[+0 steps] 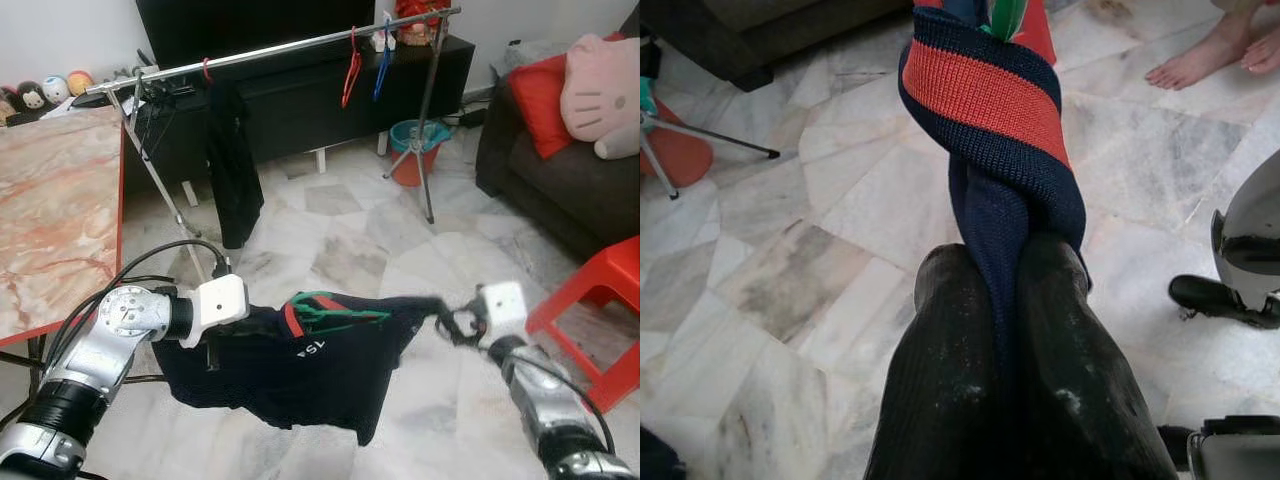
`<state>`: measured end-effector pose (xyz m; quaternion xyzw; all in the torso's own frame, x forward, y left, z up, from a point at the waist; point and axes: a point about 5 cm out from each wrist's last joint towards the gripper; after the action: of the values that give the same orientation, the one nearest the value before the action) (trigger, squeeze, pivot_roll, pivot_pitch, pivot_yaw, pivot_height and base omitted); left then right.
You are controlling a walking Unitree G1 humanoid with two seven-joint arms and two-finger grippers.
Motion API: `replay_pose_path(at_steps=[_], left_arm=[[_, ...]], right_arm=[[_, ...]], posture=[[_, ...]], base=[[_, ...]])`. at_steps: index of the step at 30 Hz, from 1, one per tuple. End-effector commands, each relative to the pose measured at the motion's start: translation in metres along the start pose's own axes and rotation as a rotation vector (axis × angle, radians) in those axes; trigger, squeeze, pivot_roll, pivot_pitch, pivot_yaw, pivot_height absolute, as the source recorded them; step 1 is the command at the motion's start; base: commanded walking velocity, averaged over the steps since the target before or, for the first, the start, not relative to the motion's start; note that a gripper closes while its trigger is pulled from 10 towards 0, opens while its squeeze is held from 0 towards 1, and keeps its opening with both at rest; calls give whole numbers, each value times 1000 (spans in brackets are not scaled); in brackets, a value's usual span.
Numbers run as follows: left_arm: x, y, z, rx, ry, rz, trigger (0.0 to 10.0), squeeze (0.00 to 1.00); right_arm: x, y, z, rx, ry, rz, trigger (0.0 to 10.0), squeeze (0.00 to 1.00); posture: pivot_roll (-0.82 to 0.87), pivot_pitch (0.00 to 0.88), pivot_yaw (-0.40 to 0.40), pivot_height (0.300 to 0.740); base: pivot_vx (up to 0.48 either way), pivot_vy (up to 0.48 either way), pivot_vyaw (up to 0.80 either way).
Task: Hang hanger
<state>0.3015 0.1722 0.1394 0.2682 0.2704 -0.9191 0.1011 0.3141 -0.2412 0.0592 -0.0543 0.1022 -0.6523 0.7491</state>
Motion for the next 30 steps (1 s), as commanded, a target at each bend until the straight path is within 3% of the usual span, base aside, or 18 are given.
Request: replay_pose_path(at_steps=[1,2,8,11,16,19,22,26,27,30], left_arm=[[-2,-3,0,-25,29,5,10000,0],[-1,-3,0,-29,29,0,10000,0],[-2,-1,-1,-31,20,4,10000,0],[3,2,-1,-27,11,-26,10000,0],[2,5,0,-10,1,-7,10000,0],[-5,8,2,1,-34,49,10000,0],[-8,8,1,-6,-36,61,10000,0],[-8,7,0,-16,-36,57,10000,0],[-7,6,0,-16,-37,46,10000,0],[-6,5,0,-12,-42,26,10000,0]], right_arm=[[-1,4,10,42,33,1,10000,0],[-1,5,12,39,33,13,10000,1000],[-2,7,17,26,39,51,10000,1000],[-6,10,20,-63,4,140,10000,1000],[-9,11,22,-106,-27,196,10000,1000],[-11,7,7,-278,-196,257,10000,1000],[-13,6,3,-297,-153,265,10000,1000],[-14,4,-4,-332,-187,247,10000,1000],[-14,4,-5,-332,-187,245,10000,82],[-15,3,-7,-341,-167,234,10000,0]], posture=[[40,0,58,740],[40,0,58,740],[40,0,59,740],[35,0,61,740],[35,0,61,740],[31,0,62,740],[36,0,61,740],[36,0,61,740],[36,0,61,740],[37,0,62,740]], base=[[0,0,0],[0,0,0],[0,0,0],[0,0,0],[0,0,0],[0,0,0],[0,0,0],[0,0,0],[0,0,0],[0,0,0]])
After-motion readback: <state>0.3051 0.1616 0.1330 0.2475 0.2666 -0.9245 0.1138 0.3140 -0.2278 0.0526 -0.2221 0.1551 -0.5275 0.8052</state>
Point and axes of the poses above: a point about 5 cm out from each wrist's last joint towards the gripper, its own y axis pointing out of the wrist towards the gripper, its own z axis along the axis of the wrist's last joint, x = y × z, and after that the axes turned 10 degrees about y, right-handed
